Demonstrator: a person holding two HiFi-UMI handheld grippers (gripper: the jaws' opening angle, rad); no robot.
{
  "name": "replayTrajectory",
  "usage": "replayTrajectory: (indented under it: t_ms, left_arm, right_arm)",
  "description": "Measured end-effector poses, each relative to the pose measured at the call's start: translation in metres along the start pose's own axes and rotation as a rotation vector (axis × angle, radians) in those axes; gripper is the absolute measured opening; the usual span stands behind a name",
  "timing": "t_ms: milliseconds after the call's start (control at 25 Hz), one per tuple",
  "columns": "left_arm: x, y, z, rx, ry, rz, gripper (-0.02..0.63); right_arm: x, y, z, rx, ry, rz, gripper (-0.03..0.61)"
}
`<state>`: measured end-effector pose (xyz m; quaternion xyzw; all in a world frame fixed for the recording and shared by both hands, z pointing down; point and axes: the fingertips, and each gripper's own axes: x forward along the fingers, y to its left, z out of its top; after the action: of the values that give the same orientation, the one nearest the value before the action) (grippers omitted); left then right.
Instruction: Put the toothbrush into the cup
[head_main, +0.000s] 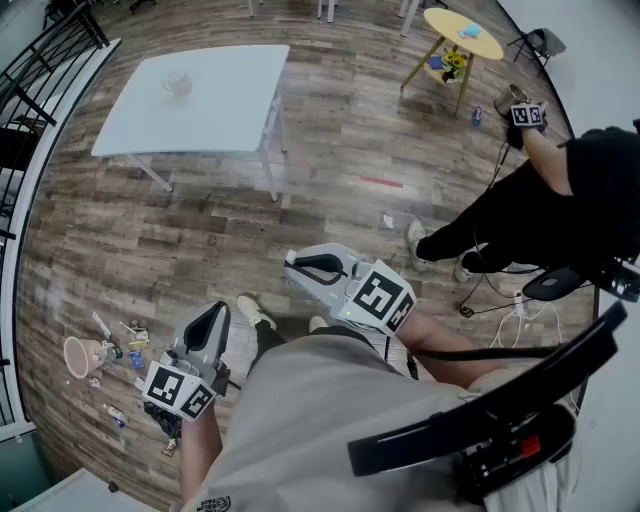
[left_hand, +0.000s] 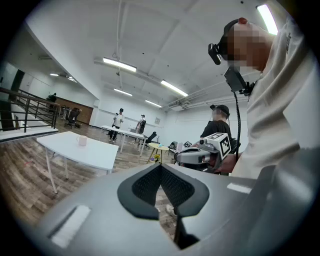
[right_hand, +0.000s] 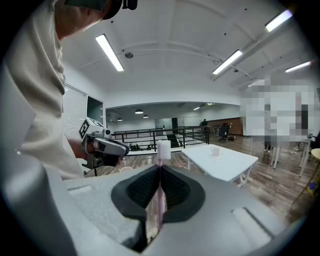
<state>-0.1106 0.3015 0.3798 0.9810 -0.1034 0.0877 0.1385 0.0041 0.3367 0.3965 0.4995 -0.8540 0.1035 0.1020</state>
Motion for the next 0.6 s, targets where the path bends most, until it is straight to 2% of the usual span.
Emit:
replayTrajectory:
  t_ms: [600]
  left_arm:
    - [0.0054, 0.0035, -0.0021, -0.008, 0.002, 0.011, 0.005]
  right_arm:
    - [0.0103, -0.0075, -0.0025, -0.030, 0.033, 0.023, 0.012]
